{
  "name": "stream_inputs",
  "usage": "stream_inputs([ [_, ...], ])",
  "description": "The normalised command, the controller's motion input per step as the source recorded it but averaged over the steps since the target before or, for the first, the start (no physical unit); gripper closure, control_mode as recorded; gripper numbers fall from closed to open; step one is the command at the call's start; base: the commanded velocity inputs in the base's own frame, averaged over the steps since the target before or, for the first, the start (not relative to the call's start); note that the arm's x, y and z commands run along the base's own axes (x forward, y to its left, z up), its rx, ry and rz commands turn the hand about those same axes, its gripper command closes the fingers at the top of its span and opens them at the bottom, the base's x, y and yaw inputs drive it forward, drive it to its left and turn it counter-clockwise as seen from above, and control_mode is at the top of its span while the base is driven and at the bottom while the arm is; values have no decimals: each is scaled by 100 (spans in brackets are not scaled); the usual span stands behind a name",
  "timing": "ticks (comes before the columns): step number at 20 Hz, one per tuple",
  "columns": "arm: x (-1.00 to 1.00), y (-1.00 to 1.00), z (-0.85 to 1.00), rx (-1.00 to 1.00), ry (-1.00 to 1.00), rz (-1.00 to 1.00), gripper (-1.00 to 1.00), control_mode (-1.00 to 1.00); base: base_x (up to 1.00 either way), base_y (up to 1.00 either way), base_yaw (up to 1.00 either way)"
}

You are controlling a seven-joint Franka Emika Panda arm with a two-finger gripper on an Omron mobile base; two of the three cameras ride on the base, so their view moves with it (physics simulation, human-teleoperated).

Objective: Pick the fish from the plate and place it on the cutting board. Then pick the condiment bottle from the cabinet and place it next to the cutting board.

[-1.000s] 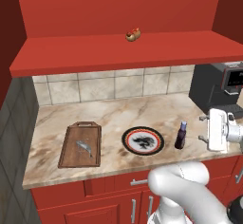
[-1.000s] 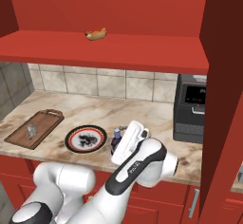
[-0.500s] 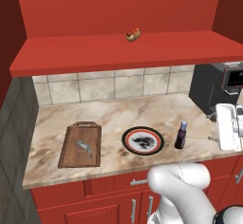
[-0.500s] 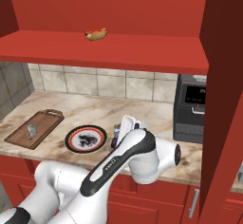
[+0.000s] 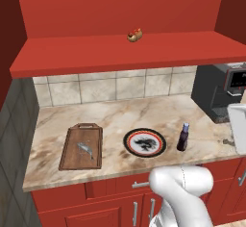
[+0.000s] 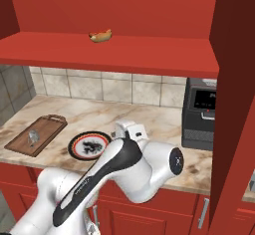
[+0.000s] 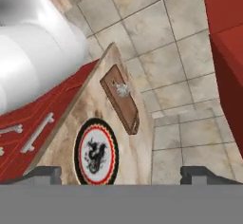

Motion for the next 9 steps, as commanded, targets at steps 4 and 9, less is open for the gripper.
stream_inputs([
  [4,-55,0,41,-30,-35,0,-100,-100,0,0,0],
  [9,-60,0,46,-30,-40,0,-100,-100,0,0,0],
])
